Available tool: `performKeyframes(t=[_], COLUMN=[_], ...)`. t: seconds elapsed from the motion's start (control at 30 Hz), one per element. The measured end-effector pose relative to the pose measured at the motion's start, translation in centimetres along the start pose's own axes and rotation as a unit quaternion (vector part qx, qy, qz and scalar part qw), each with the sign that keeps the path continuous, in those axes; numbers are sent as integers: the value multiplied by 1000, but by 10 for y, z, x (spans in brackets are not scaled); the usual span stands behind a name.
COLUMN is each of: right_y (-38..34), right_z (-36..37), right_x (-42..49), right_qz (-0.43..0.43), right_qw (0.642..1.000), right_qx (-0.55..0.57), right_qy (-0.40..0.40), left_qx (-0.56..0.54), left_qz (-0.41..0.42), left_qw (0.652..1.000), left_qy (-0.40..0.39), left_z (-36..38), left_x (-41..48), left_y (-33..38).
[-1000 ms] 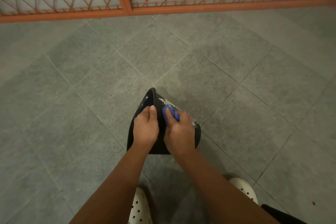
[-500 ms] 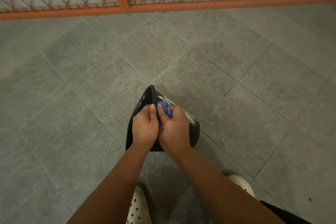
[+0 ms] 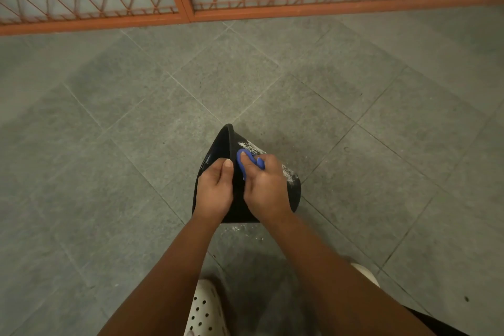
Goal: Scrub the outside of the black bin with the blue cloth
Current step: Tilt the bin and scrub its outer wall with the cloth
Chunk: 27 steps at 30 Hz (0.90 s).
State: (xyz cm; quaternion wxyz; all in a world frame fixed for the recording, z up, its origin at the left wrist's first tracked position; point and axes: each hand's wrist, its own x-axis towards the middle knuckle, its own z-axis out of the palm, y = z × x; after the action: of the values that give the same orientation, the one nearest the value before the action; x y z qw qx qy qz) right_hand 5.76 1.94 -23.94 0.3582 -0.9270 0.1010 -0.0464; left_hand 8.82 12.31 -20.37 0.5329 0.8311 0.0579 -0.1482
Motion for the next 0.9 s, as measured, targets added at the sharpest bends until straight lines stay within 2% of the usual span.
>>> performKeyframes(t=[0.1,0.27,0.37,0.53,0.63,0.7,0.77,0.83,0.9], right_y=[3,-5,4,10,4,7,16,22,26], right_z=[1,3,1,-2,4,5,4,0,-2], right_x=[-9,-23,-1,-13,-17,-11,-10,-17,-30], right_qz=[36,-5,-22,28,10,-19,-27,-19,-20], right_qw=[999,999,1000,996,999,999,999,997,995], right_qx=[-26,29,-7,-62,23,27,-8,-49,-61], right_qy=[7,17,20,51,34,28,38,62,78], left_qx=[-14,29,32,48,64,60,18,-57,-84], left_qz=[-19,9,22,24,41,40,5,-78,-135], left_qw=[1000,999,999,999,997,997,1000,995,987], left_qy=[-6,-10,-13,-9,1,-8,-23,-30,-36], left_z=[-2,-2,-1,3,2,0,0,0,3], left_x=[1,0,-3,-5,-6,-7,-7,-5,-2], left_y=[-2,1,2,3,3,5,8,14,21])
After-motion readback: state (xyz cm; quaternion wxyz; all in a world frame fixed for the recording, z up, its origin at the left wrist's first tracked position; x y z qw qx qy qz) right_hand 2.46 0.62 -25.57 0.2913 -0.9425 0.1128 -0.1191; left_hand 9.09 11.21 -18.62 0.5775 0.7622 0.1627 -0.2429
